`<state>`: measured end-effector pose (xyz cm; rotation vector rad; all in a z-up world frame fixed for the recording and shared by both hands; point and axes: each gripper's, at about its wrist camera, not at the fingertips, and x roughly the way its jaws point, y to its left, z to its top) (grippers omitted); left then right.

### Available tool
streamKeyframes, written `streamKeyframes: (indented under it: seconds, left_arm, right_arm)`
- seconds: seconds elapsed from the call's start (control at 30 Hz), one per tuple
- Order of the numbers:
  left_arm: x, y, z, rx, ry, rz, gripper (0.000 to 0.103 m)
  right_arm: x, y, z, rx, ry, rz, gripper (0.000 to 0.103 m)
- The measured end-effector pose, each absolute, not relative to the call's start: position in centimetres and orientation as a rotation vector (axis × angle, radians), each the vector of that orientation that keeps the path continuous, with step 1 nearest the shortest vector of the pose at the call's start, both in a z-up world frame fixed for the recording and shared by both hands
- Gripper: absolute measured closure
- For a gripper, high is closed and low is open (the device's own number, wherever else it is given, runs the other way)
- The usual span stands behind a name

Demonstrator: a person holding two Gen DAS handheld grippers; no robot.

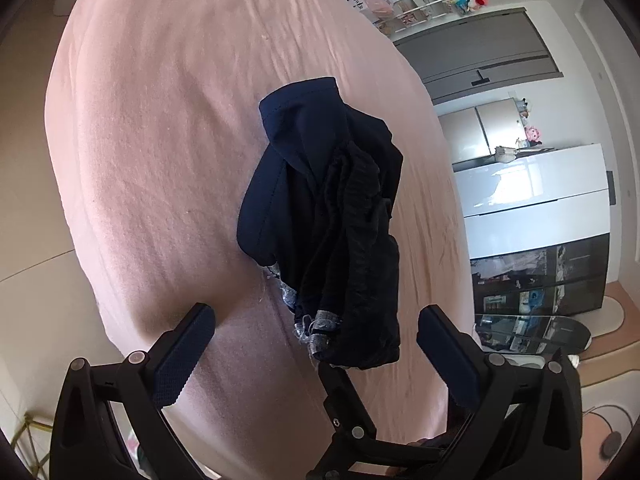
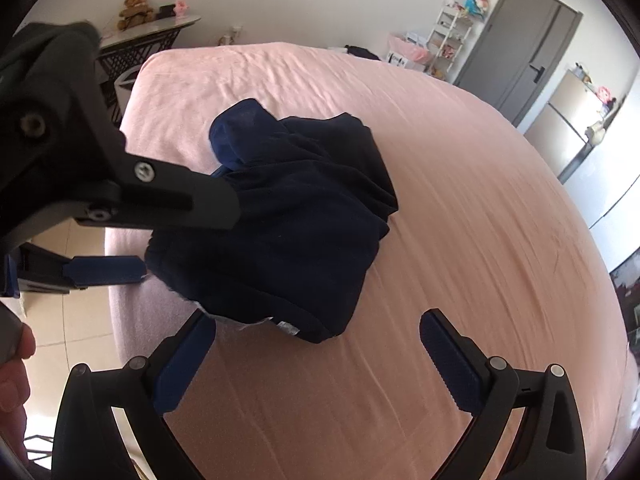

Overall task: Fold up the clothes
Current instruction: 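Grasp the shorts waistband with the right gripper while the left gripper grasps beside it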

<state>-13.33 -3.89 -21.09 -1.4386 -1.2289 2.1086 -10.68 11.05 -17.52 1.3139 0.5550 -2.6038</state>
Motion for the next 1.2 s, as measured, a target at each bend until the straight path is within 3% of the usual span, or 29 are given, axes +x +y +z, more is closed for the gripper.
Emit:
streamKeyframes:
  seconds: [0.2, 0.3, 0.37, 0.43, 0.5, 0.6, 0.8, 0.87, 0.93, 1.1, 1.2]
  left_arm:
    - [-13.6, -4.5, -22.4, -1.38, -1.447, 2.016, 0.0]
    - [-13.7, -4.7, -22.8, -1.371, -1.489, 1.981, 0.0]
    - [-13.7, -4.4, -22.5, -1.372, -1.469, 1.998, 0.0]
    - [-13.6, -4.1, -22.0, -1.365, -1.441, 2.027, 0.003]
    - [-13.7, -3.8, -22.1, -1.379, -1.409, 2.029, 0.023]
    - [-13.8, -3.5, -22.9, -1.394, -1.432, 1.976, 0.051]
    - [-13.7, -3.6, -23.7, -1.412, -1.434, 1.946, 0.075]
    - [-13.6, -3.8, -23.9, -1.408, -1.435, 1.944, 0.081]
    - [-13.5, -4.0, -24.0, -1.405, -1.435, 1.942, 0.082]
    - [-13.6, -4.3, -24.4, -1.394, -1.43, 1.94, 0.083]
    - [-13.7, -4.4, -24.1, -1.401, -1.392, 1.972, 0.083]
  right_arm:
    - [-11.0, 11.6, -18.1, 1.277, 0.486, -2.626, 0.001]
    - [-10.3, 10.9, -18.2, 1.184, 0.582, -2.629, 0.005]
    - [-10.1, 10.0, -18.7, 1.163, 0.664, -2.602, 0.011]
    - [-10.1, 9.3, -19.3, 1.183, 0.73, -2.57, 0.029]
    - [-10.0, 8.6, -19.9, 1.198, 0.761, -2.539, 0.036]
    - [-9.9, 8.4, -20.4, 1.193, 0.791, -2.534, 0.037]
    - [-9.6, 8.4, -21.3, 1.17, 0.859, -2.561, 0.037]
    - [-9.1, 7.8, -21.5, 1.115, 0.96, -2.59, 0.037]
    - [-8.2, 6.5, -22.0, 0.974, 1.174, -2.598, 0.04]
    - [-8.6, 6.0, -23.2, 0.976, 1.207, -2.579, 0.047]
    - [-9.0, 5.9, -24.3, 0.99, 1.252, -2.573, 0.059]
